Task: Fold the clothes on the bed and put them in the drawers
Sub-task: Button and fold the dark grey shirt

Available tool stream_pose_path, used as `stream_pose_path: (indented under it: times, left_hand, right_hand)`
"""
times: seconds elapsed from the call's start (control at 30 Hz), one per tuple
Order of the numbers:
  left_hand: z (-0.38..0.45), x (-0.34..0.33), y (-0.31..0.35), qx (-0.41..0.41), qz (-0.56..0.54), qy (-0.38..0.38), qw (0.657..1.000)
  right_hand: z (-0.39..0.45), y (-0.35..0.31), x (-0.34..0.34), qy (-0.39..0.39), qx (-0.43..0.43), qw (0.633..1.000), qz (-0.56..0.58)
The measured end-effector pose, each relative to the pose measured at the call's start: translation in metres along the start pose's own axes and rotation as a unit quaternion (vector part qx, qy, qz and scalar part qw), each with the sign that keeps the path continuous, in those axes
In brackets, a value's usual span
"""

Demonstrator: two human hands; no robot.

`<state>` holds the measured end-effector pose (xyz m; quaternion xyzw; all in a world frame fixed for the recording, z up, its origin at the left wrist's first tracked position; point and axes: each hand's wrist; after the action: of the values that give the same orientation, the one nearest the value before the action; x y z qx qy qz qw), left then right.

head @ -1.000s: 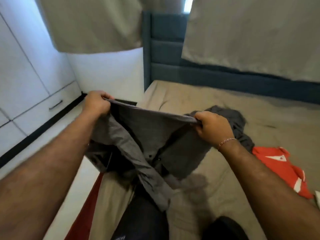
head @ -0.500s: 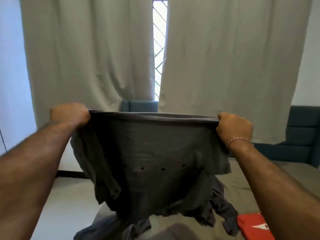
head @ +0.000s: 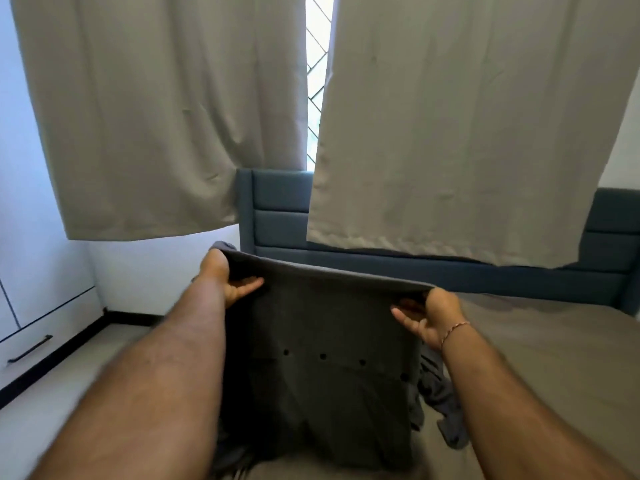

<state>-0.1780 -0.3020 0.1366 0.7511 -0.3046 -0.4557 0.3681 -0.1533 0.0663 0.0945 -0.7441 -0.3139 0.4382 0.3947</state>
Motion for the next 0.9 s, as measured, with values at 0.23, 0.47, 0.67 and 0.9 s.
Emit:
stream_pose_path:
  times: [0.23, 0.47, 0.67, 0.9]
  left_hand:
    - [0.022, -0.133, 0.039, -0.105, -0.134, -0.114, 0.979]
    - [-0.006, -0.206, 0.123, -0.247, -0.237, -0.304, 0.889]
    - [-0.038, -0.096, 0.057, -0.333, -0.146, -0.330, 0.871]
    - [-0.077, 0.201, -0.197, -0.214, 0.158, 0.125, 0.956]
  right_hand:
    - [0.049, -0.083, -0.034, -0.031, 0.127, 0.980, 0.149]
    - [0.030, -0.177, -0.053, -0.147, 0.316, 0.910, 0.224]
    - [-0.017, -0.112, 0.007, -0.139, 0.312, 0.919, 0.198]
    - [-0.051, 0.135, 0.180, -0.056, 0.239, 0.921, -0.302]
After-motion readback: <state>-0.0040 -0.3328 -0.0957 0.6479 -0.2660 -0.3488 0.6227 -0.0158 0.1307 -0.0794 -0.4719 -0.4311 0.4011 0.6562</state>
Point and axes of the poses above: each hand's wrist, its own z-axis towards the middle knuckle, its own x-axis out of the back of the hand, y = z × x, and after that the axes turned 2 degrees about y, right-handed
